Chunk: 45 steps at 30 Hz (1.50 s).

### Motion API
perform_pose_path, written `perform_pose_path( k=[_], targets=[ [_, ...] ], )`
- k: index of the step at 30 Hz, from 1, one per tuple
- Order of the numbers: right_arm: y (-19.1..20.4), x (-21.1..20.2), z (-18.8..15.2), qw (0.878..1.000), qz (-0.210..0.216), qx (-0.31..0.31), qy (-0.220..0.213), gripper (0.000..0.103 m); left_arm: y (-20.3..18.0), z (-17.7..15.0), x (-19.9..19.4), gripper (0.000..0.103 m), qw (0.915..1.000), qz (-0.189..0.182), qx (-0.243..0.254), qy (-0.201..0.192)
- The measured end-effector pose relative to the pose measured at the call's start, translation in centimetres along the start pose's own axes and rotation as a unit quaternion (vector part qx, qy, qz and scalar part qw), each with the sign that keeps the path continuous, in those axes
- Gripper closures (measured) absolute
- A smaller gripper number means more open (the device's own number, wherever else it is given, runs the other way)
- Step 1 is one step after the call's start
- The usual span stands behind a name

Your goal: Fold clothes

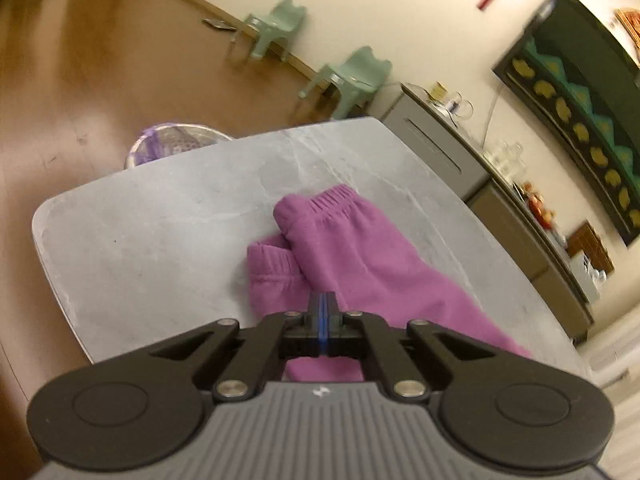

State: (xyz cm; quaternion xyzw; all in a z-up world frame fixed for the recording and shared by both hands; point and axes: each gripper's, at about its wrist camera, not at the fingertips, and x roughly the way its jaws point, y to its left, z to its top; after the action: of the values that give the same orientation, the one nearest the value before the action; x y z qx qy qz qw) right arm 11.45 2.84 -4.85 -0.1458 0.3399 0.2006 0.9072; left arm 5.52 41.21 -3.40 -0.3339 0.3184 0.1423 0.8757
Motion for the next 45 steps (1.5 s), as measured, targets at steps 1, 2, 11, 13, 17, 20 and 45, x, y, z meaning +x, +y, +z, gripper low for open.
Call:
perform_pose_path(
  k=[1, 2, 11, 13, 17, 20, 45],
  targets=[
    [0.3, 0.1, 0.0, 1.000, -0.001, -0.006, -0.001, 0.018, 0.4, 0.1, 0.2, 0.091, 0.9998, -0.015, -0.006, 0.006],
    [0.6, 0.1, 0.0, 1.000, -0.001, -0.012, -0.005, 0.018, 0.7, 0.3, 0.6, 0.071, 0.9995, -0.024, -0.019, 0.008],
    [4.4, 1.1, 0.0, 0.998, 0.005, -0.069, -0.012, 0.014, -2.5, 4.0, 8.2, 0.060, 0.9990, -0.006, -0.025, 0.038],
    [4.0, 1.2, -0.2, 0.998, 0.001, -0.063, -0.012, 0.011, -3.4, 4.1, 9.1, 0.100, 0.9988, 0.022, -0.004, 0.044],
    [2.9, 0.8, -0.3, 0.999, -0.010, -0.043, -0.013, 0.011, -2.9, 3.6, 8.6, 0.102, 0.9984, 0.025, 0.006, 0.050],
    [2.6, 0.5, -0.2, 0.999, -0.013, -0.037, -0.016, 0.011, -2.0, 3.2, 7.9, 0.102, 0.9981, 0.024, 0.008, 0.056],
    [-1.9, -2.4, -1.8, 0.995, 0.079, 0.032, 0.056, 0.029, -2.7, 0.6, 1.9, 0.084, 0.9907, 0.096, 0.096, 0.011]
  ],
)
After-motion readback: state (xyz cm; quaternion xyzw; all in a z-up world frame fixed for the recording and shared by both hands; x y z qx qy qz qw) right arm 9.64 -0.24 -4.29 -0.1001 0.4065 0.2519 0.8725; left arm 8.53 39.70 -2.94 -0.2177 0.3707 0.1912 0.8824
